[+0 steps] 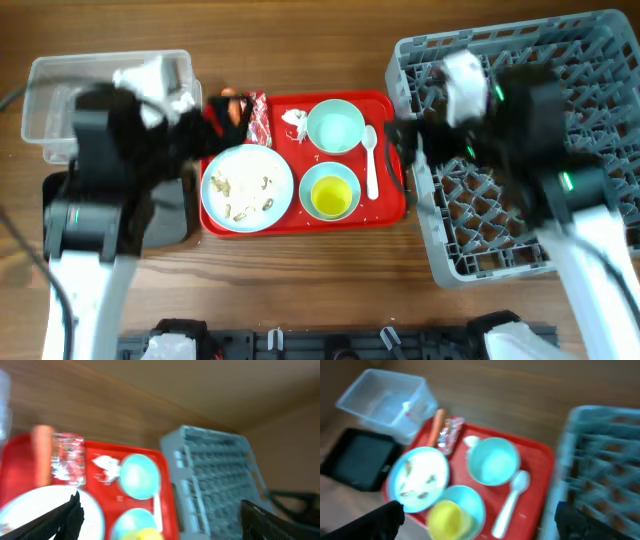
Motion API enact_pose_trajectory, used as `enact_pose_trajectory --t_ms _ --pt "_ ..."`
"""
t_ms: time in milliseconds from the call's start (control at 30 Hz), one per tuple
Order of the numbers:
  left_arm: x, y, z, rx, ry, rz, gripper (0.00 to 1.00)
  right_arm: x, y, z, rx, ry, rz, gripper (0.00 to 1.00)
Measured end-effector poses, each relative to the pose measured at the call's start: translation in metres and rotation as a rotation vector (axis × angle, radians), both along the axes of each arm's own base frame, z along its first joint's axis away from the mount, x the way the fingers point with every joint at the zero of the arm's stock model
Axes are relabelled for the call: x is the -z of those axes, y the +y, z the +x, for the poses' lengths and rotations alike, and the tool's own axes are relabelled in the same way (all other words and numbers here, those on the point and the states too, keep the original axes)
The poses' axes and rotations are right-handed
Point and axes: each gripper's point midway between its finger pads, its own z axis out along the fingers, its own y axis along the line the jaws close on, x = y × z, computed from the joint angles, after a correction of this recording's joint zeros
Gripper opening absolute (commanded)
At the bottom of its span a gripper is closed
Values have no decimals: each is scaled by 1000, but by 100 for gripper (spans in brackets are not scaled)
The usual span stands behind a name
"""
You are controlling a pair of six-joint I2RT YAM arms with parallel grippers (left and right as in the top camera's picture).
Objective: Sort waste into correct bins and load items into the dishwasher rack
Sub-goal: 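Raise both arms from rest toward the red tray, then grasp the yellow cup from the light-blue bowl with the left gripper, then hand the yellow cup from the left gripper to the right gripper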
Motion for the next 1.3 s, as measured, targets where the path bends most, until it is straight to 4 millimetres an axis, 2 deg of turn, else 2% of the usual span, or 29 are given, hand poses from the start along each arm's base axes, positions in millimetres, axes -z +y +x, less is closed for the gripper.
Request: enact_pose_trajectory --t_ms 67,133,200,267,333,467,533,567,667,700,767,867,967,1033,1067,1133,1200,1300 --pt "3 -16 10 64 35 -38 100 24 9 9 -13 111 26 100" --pt "24 -37 13 138 124 -60 99 44 4 18 51 210 49 100" --pt "60 -57 3 188 277 -34 89 49 -11 26 131 246 72 100" --pt "106 -78 -15 234 458 45 79 49 -35 35 228 262 92 100" --pt "141 -91 -32 262 577 145 77 52 -51 36 285 285 97 100" --pt "189 -112 -50 306 658 362 73 60 -71 32 357 336 94 100" --pt "207 -120 -50 307 648 451 61 61 -72 31 363 344 92 100" --pt "216 -122 -48 304 645 490 51 61 -72 30 363 347 91 100" --pt "241 -126 -45 298 661 564 13 61 -73 30 364 348 90 100" --pt "251 -125 -43 294 669 591 4 61 -73 31 365 347 89 100" --pt "263 -123 -40 286 679 619 4 61 -73 31 366 347 88 100" --pt "262 -116 -40 265 698 634 4 61 -73 31 366 347 88 100" --pt "241 -106 -39 231 734 630 4 62 -73 29 367 356 86 100" --pt "203 -100 -30 193 718 563 4 65 -74 25 369 376 81 100" --pt "175 -94 -20 165 666 490 4 67 -74 22 371 389 76 100" --pt "136 -84 -7 142 599 344 4 66 -71 21 356 394 85 94" --pt "110 -78 3 179 552 187 4 60 -60 21 278 372 122 89" --pt "80 -75 13 303 524 -85 4 30 -23 19 28 273 254 83"
